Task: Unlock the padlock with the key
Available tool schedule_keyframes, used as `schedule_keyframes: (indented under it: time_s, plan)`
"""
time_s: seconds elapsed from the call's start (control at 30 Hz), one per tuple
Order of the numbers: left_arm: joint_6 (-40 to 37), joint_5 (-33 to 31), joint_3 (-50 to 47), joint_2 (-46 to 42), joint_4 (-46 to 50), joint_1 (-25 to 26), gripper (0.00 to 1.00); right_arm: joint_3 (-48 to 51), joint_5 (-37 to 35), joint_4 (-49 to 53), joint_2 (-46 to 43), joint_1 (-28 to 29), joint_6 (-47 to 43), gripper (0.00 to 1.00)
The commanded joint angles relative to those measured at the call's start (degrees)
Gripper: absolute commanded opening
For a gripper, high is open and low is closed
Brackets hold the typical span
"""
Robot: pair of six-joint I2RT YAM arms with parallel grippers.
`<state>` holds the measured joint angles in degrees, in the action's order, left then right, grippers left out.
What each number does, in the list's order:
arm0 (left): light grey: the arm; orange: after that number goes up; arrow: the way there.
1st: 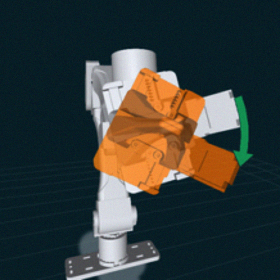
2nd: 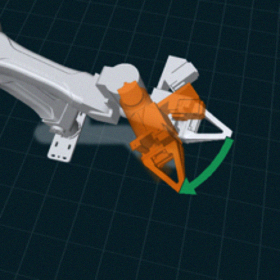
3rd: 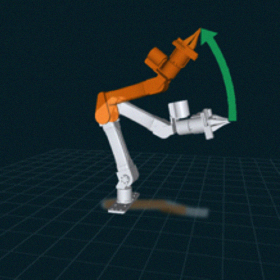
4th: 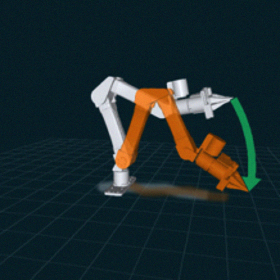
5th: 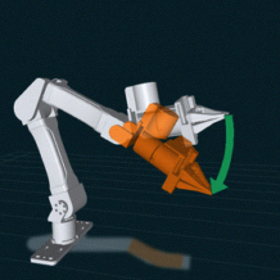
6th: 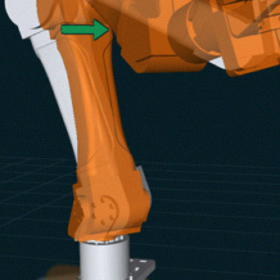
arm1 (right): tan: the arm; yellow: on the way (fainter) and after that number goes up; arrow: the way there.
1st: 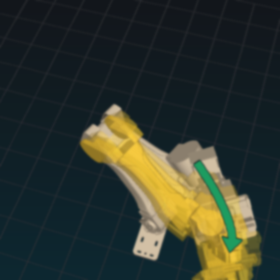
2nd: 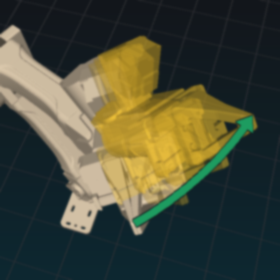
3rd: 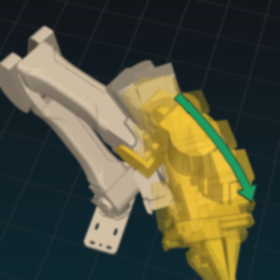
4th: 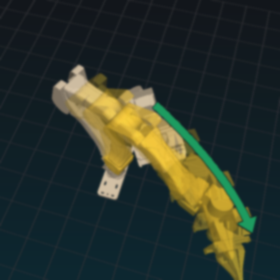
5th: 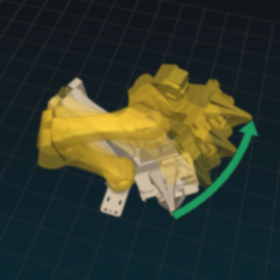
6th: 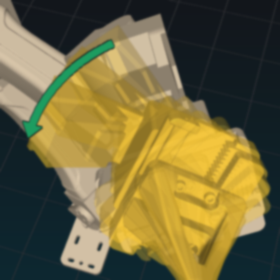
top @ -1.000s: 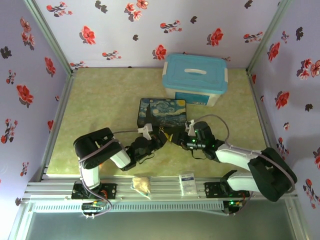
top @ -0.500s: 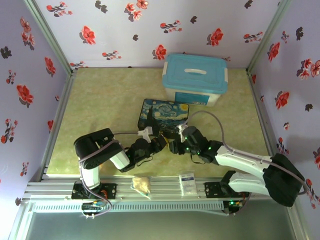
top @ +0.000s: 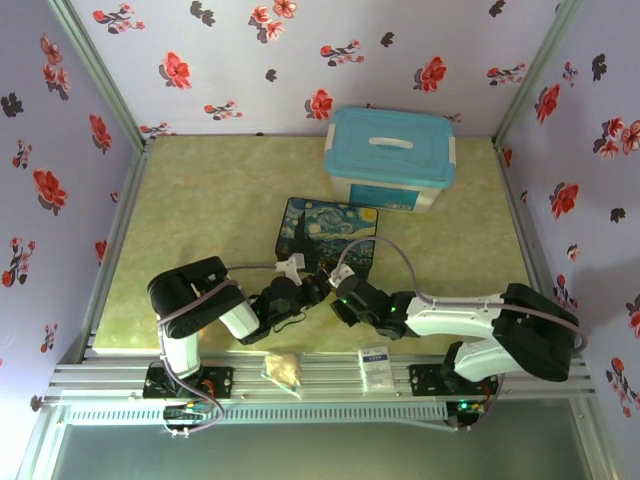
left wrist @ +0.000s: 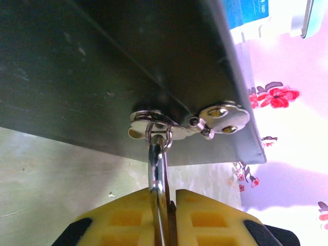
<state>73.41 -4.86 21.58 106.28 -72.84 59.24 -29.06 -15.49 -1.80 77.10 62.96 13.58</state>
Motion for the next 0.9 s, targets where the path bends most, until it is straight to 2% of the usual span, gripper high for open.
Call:
schedule_keyframes:
  time_s: [0.0, 0.23, 0.5, 0.57, 0.67, 0.87]
  plan:
    - [0.8, 1.1, -0.3, 0.2, -1.1, 0.2, 0.00, -1.6, -6.5, -2.9, 1.6, 1.4, -2.5, 0.36]
    - [0.7, 1.3, -0.5, -0.1, -1.1, 0.3, 0.00, -5.0, -13.4, -1.6, 6.9, 3.4, -4.4, 0.26]
    - [0.7, 1.3, -0.8, -0.2, -1.2, 0.3, 0.00, -3.0, -12.7, -6.7, 7.0, 3.4, -3.4, 0.05]
    - [0.6, 1.4, -0.8, -0.3, -1.2, 0.3, 0.00, -1.1, -8.2, -9.4, 5.5, 2.2, -2.9, 0.02]
    - [0.6, 2.0, -0.8, -0.6, -1.2, 0.3, 0.00, 2.4, 4.8, -15.3, 2.4, -2.3, -0.5, 0.01]
    - [-0.1, 1.8, -1.7, -1.6, -1.0, 0.3, 0.00, 6.7, 26.2, -21.6, -3.3, -11.7, 6.0, 0.01]
